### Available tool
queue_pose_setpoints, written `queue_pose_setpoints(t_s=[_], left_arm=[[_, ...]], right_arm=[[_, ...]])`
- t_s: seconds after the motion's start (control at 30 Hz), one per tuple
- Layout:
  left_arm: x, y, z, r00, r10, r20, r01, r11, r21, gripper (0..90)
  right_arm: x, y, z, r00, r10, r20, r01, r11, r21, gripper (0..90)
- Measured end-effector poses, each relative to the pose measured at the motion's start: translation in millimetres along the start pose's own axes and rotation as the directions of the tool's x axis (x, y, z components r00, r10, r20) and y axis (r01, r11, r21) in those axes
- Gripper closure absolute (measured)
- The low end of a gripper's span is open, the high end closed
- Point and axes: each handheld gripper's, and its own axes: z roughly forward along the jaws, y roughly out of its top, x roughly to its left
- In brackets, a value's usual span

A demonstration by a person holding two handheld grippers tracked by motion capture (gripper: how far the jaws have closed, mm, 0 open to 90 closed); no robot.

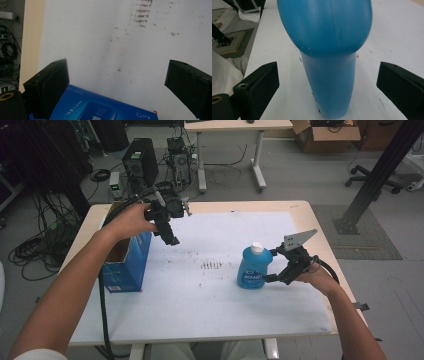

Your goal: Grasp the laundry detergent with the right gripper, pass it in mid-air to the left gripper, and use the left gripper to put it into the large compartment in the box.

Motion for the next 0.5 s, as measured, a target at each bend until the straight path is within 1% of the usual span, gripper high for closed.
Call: queue_pose_setpoints(t_s=[0.33, 0.43, 0.5], left_arm=[[-0.1, 1.2, 0.0, 1.0, 0.007, 0.0, -0.007, 1.0, 0.006, 5.7], [-0.4, 1.1, 0.3, 1.0, 0.0, 0.0, 0.0, 1.0, 0.001, 5.7], [-0.4, 1.0, 0.0, 1.0, 0.006, -0.001, -0.006, 1.0, 0.005, 5.7]], right_arm=[[0.9, 2.1, 12.2, 0.9999, -0.008, -0.007, 0.007, 1.0, -0.011, 4.1], [1.0, 2.3, 16.0, 1.0, -0.008, -0.004, 0.008, 1.0, -0.015, 4.1], [1.3, 2.0, 19.7, 0.9999, -0.015, -0.001, 0.015, 1.0, -0.017, 4.2]])
